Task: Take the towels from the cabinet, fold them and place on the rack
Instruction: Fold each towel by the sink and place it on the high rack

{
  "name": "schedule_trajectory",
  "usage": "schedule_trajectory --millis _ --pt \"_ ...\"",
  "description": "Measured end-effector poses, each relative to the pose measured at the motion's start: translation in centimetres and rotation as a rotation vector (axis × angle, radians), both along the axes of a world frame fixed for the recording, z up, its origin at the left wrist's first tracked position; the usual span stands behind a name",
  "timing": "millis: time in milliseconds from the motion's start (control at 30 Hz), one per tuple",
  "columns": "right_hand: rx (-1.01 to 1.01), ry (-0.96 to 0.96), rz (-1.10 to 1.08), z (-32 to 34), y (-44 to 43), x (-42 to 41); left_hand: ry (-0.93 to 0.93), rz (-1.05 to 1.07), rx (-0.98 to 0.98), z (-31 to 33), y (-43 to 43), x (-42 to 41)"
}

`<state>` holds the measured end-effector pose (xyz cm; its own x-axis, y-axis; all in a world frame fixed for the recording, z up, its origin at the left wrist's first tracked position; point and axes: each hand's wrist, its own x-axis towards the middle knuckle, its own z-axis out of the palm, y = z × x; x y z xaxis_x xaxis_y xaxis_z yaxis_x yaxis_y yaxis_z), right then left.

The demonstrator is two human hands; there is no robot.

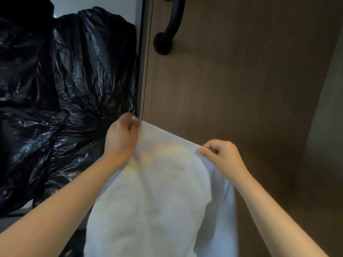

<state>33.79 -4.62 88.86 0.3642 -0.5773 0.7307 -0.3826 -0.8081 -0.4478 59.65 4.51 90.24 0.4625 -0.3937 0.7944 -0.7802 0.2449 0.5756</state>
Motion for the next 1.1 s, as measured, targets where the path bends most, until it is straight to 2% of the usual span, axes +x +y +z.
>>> schedule_trajectory --millis 133,300,500,667,867,933,1100 --pt "0.212 -0.034 -0.026 -6.8 -1.2 -1.0 -0.039 0.026 0.042 -1.5 -0.2 0.5" --pt "0.395 -0.274 -0.026 -9.9 -1.2 -2.2 -0.059 0.042 0.12 -2.9 -0.2 1.2" --pt "0.34 -0.407 0.114 -5.5 0.9 -0.9 -0.005 -0.008 0.125 -3.1 1.2 0.1" --pt "0.363 -0.391 0.231 -1.7 2.9 0.5 0.08 -0.144 0.157 -2.3 3.2 -3.1" --pt "0.347 -0.354 0.391 0.3 5.0 2.2 0.014 -0.513 0.388 -2.7 4.0 -5.7" --pt "0.344 -0.341 0.433 0.7 5.6 2.5 0.0 -0.539 0.355 -2.8 3.9 -5.9" --pt "0.293 -0.31 0.401 0.6 5.3 2.2 0.104 -0.594 0.179 -2.2 4.0 -6.0"
